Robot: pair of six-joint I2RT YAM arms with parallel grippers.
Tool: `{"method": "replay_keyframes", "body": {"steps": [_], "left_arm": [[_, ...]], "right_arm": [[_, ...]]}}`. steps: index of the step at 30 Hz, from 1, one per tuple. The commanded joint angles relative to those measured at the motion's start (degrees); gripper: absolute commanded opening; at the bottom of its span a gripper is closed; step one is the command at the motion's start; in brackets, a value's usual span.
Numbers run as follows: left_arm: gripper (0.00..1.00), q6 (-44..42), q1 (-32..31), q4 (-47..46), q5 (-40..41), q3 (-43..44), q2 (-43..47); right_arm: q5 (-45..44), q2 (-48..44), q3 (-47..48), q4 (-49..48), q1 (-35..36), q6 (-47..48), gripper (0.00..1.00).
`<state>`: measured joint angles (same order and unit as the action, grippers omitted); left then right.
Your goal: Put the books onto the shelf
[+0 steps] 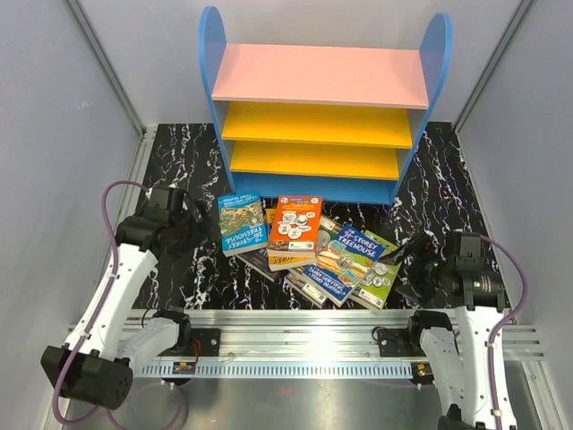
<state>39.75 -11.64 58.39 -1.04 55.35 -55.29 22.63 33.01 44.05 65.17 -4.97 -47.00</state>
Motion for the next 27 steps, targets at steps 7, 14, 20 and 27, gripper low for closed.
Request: {"method": "replay_keyframes", "body": {"steps": [7, 14, 20, 27], "left_arm": [[0.99, -5.4, -4.4, -6.4, -5.5, 7.3, -5.1], [0.99, -1.4, -15.8, -8.2, 0.8, 12.4, -13.2], [0.99, 2.1, -20.4, -4.3, 6.6, 20.6, -19.9], [0.99, 2.7, -20.5, -5.2, 8.2, 20.0, -19.3]], "right_arm": [[8.7, -7.4, -6.5, 4.1, 0.1, -1.7, 1.0], [-2.9, 19.8, 5.8, 3.2, 7.8, 8.7, 1.0], [-12.5, 36.2, 34.1, -3.8, 31.4, 9.6, 1.0], [-4.6, 25.3, 18.4, -20.7, 31.0, 3.1, 1.0]]}}
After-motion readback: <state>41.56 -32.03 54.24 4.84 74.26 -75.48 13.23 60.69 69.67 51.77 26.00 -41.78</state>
